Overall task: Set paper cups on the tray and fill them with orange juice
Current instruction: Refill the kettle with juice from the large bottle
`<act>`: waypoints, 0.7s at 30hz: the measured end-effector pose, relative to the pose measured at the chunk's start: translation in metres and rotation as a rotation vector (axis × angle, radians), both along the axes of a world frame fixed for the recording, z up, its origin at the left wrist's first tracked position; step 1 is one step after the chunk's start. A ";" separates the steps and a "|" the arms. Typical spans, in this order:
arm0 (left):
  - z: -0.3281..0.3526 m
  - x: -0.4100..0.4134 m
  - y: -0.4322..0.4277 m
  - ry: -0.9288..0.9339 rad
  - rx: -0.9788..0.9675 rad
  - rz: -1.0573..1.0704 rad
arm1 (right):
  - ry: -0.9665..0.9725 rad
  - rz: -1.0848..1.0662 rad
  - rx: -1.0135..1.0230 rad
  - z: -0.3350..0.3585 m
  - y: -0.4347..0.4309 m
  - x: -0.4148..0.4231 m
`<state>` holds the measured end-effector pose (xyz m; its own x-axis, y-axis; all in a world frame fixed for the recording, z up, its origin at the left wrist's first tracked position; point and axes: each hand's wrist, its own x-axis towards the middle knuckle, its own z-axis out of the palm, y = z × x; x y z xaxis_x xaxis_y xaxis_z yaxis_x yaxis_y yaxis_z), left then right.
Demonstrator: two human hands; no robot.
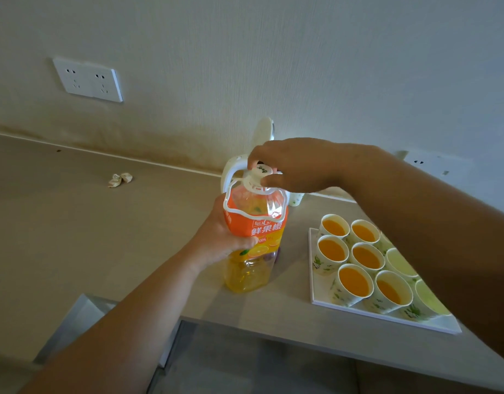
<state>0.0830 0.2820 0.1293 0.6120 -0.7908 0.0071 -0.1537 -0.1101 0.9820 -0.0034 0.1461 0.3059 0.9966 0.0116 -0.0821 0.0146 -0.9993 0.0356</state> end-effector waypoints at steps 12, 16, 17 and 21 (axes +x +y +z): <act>0.000 -0.008 0.001 -0.038 -0.032 0.053 | -0.212 -0.177 -0.143 -0.025 0.012 0.004; -0.001 -0.017 0.003 -0.080 -0.053 0.121 | -0.252 -0.374 -0.215 -0.032 0.020 0.012; -0.002 -0.018 0.003 -0.088 -0.059 0.139 | -0.246 -0.409 -0.220 -0.031 0.021 0.015; -0.002 -0.021 0.002 -0.098 -0.066 0.180 | -0.237 -0.432 -0.228 -0.029 0.021 0.022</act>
<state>0.0620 0.2843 0.1273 0.7369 -0.6649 0.1220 -0.2325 -0.0799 0.9693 0.0188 0.1668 0.2766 0.8983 -0.3946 0.1933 -0.4302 -0.8792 0.2049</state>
